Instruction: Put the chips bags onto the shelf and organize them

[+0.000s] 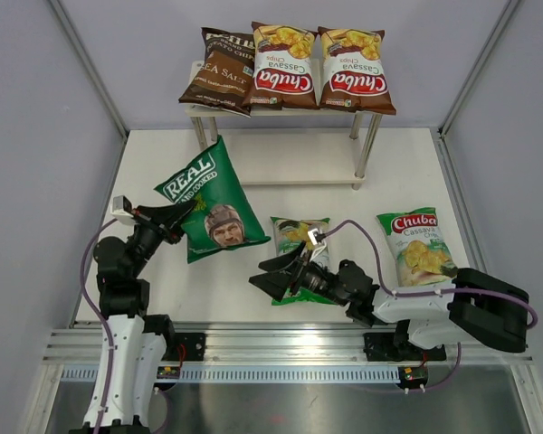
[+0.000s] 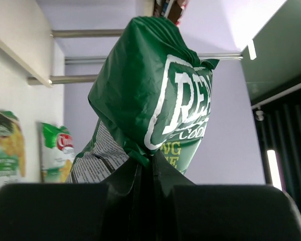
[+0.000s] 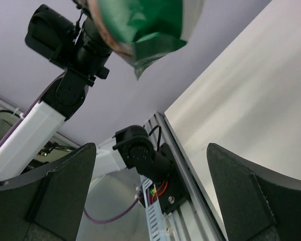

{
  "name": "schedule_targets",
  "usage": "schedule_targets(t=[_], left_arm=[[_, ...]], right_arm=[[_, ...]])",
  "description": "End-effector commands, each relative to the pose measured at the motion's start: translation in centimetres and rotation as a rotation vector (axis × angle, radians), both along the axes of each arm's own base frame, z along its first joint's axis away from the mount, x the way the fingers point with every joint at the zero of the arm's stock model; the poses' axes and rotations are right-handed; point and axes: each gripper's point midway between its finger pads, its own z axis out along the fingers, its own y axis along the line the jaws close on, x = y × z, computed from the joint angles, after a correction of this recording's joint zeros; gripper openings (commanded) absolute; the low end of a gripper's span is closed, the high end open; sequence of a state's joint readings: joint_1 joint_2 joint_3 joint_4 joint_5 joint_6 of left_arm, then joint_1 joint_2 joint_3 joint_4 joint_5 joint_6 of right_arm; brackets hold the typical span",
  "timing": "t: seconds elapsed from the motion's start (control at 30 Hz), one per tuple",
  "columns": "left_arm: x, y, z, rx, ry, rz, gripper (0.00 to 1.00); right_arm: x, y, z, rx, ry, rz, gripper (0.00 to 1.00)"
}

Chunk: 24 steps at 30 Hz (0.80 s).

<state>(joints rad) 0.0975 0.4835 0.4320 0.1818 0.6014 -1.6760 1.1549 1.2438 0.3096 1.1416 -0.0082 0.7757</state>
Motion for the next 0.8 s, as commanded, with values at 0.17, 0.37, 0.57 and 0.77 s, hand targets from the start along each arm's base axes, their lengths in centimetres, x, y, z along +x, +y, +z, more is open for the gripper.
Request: schedule_targets(t=[0.17, 0.37, 0.57, 0.77], left_arm=[[-4.1, 0.0, 7.5, -0.146, -0.14, 0.019, 0.01], [-5.1, -0.4, 7.7, -0.154, -0.133, 0.002, 0.0], [-5.6, -1.0, 7.5, -0.154, -0.112, -0.03, 0.0], [-6.8, -1.2, 8.0, -0.16, -0.125, -0.036, 0.0]], right_arm=[[1.3, 3.4, 8.2, 0.262, -0.234, -0.147, 0.99], [0.6, 5.8, 11.7, 0.307, -0.35, -0.173, 0.99], [0.8, 5.6, 14.4, 0.344, -0.413, -0.213, 1.0], [3.5, 4.4, 15.1, 0.337, -0.371, -0.376, 0.99]])
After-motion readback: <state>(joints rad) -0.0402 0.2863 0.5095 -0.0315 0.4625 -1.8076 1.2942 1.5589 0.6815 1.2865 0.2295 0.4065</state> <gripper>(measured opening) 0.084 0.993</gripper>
